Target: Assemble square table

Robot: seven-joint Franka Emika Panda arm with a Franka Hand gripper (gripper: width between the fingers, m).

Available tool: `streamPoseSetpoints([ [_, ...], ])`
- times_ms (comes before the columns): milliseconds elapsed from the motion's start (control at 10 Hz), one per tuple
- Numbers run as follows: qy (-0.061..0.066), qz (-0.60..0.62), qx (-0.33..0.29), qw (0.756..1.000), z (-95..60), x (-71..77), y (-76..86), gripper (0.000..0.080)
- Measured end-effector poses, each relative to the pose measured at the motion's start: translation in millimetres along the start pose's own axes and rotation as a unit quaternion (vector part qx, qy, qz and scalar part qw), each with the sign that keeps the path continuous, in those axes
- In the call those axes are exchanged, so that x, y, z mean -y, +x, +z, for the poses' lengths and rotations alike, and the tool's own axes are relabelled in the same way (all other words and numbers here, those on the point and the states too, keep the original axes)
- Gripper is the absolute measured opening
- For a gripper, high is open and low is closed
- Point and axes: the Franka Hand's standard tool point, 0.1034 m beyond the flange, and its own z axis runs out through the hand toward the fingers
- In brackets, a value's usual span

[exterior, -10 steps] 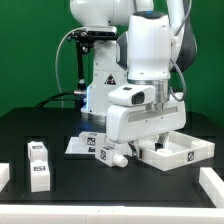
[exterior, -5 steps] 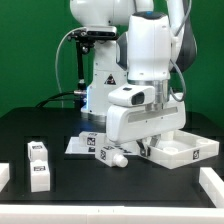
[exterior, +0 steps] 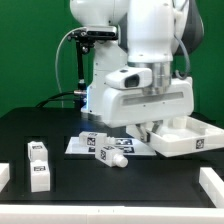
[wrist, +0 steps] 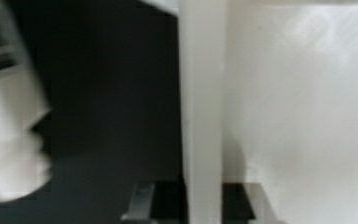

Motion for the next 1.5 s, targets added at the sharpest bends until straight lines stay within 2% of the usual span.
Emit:
streamPoseSetpoints([
  [200, 0.015, 0.0, 0.026, 1.0, -22.3, -19.5, 20.4, 0.0051],
  [300, 0.014, -0.018, 0.02, 1.0, -27.2, -23.8, 27.0, 0.0051],
  [600, 0.016, -0.013, 0.025, 0.999, -21.8, -25.3, 23.8, 0.0051],
  [700, 0.017, -0.002, 0.029, 0.999, -17.8, -37.0, 28.3, 0.0051],
  [900, 0.018, 0.123, 0.041, 0.991, -21.1, -61.2, 55.6, 0.0052],
  [1000, 0.017, 0.183, 0.06, 0.981, -18.3, -66.6, 61.0, 0.0052],
  [1100, 0.02, 0.171, 0.06, 0.983, -15.1, -72.9, 59.7, 0.0052],
  [1200, 0.023, 0.179, 0.063, 0.982, -12.7, -73.3, 55.2, 0.0052],
  [1500, 0.023, 0.177, 0.064, 0.982, -11.5, -71.2, 55.9, 0.0052],
])
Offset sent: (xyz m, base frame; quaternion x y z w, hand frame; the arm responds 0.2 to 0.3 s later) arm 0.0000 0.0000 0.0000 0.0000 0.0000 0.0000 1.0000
